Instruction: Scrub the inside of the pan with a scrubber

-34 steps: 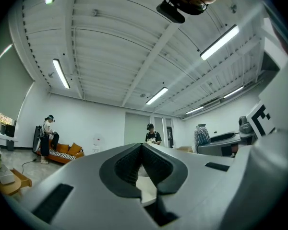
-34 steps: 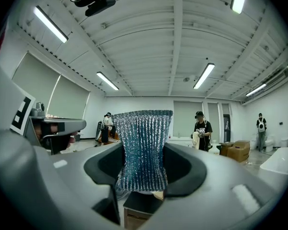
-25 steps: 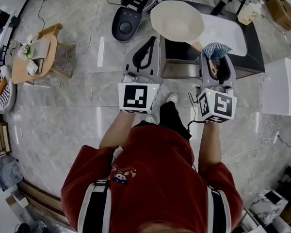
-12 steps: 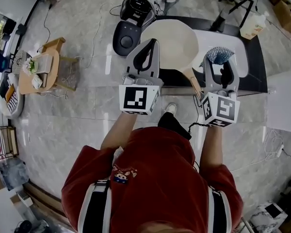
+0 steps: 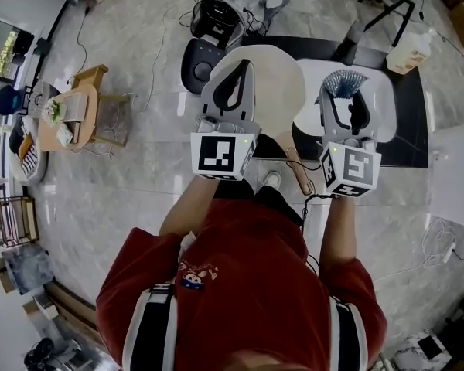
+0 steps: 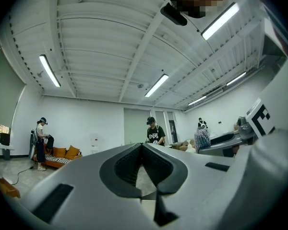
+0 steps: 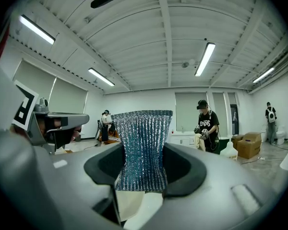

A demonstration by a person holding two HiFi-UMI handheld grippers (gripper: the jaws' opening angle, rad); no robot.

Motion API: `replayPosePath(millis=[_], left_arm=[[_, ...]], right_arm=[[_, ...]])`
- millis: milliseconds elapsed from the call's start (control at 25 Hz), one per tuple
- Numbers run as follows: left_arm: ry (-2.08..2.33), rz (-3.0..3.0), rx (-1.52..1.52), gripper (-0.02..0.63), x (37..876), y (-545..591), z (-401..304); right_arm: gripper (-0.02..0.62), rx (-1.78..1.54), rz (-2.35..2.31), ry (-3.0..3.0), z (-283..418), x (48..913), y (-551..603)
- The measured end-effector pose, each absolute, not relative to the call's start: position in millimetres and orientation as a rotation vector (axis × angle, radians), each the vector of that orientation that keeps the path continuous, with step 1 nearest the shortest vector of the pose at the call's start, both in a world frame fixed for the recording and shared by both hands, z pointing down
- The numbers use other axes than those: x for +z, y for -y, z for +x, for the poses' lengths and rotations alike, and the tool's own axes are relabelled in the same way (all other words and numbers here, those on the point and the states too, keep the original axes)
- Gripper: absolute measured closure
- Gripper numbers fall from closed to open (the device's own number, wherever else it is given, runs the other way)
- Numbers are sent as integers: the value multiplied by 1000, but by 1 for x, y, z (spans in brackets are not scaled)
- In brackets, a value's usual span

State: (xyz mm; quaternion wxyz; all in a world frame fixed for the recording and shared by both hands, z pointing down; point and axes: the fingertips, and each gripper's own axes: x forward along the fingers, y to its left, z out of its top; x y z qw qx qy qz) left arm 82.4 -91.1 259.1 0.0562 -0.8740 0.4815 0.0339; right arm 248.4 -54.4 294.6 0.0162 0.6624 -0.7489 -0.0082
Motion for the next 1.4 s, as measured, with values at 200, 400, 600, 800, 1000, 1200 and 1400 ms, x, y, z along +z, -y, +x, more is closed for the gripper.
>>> replayPosePath(millis=[200,400,600,800,1000,1200,1400], left_arm=[[-1474,-2654,77,600,267,110,93],[-1494,-2661,60,600,280,133,92],[-1516,-2667,0,600,294,158,79],[-1538,-2673,40,601,309,178,55],[-1563,-2695,51,600,323,195,36],[-1543,-2721,60,600,336,207,28],[-1538,-2741,73,600,346,214,26]], right_arm=[[348,26,1979,2361,245,307,78],[348,70,1854,2366,232,329,104],[348,113,1701,2355,201,356,133],[350,201,1535,2312,165,405,161],[350,304,1416,2195,145,461,189],[348,430,1343,2072,138,513,213],[348,513,1304,1956,140,552,226]])
